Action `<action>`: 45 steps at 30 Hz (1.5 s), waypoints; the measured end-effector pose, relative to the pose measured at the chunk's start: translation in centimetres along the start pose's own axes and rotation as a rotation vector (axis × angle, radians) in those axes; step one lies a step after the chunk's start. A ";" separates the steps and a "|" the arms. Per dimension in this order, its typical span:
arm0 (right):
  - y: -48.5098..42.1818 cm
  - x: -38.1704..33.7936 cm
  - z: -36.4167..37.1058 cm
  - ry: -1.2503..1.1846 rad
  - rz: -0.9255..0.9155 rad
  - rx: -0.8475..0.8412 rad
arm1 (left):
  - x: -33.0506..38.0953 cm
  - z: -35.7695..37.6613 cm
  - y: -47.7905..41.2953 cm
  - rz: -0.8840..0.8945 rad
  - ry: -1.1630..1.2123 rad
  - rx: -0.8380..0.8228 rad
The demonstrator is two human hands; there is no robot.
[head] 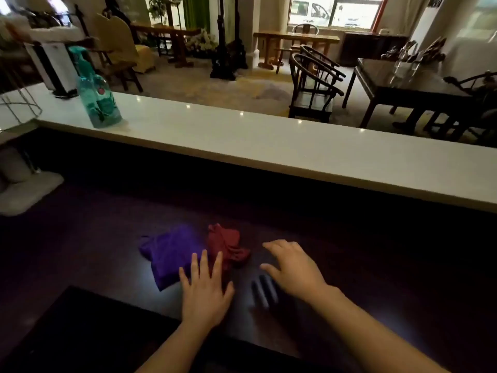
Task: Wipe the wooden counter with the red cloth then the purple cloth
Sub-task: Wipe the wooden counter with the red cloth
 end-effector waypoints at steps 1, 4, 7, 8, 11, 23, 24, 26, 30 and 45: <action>-0.4 -0.2 0.7 -0.012 -0.011 -0.014 | -0.1 0.8 0.0 -0.023 0.009 -0.044; -2.1 -0.7 2.8 -0.045 -0.019 -0.058 | 0.1 2.8 -0.2 -0.047 -0.009 -0.071; -4.4 -1.7 4.8 -0.083 -0.061 -0.053 | 0.6 3.3 -1.0 -0.050 0.041 -0.051; -5.1 -2.0 5.4 -0.091 -0.075 -0.052 | 0.6 3.5 -1.2 -0.047 0.036 -0.031; -7.5 -2.8 7.4 -0.120 -0.103 -0.037 | 0.3 4.3 -1.6 -0.064 0.006 -0.026; -11.1 -1.6 12.2 -0.042 -0.069 -0.052 | 0.0 3.9 -1.9 -0.094 0.064 0.082; -11.0 -1.5 11.7 -0.078 -0.051 -0.039 | -0.1 3.9 -1.9 -0.093 0.068 0.092; -10.0 -0.9 10.6 -0.111 -0.014 -0.012 | -0.1 3.9 -1.8 -0.093 0.066 0.104; -3.8 2.4 8.5 -0.095 0.041 0.026 | 0.2 3.8 -1.9 -0.091 0.063 0.104; 7.3 7.7 10.2 0.121 0.061 0.020 | 3.4 4.3 -1.8 -0.027 -0.025 -0.081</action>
Point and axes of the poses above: each hand's wrist, its own y-axis away from the middle knuckle, its own z-axis out of the palm, x = y × z, the point moved 6 cm from there along -y, towards the middle knuckle, and after that the axes turned 7 degrees about -y, right-handed, at the moved point
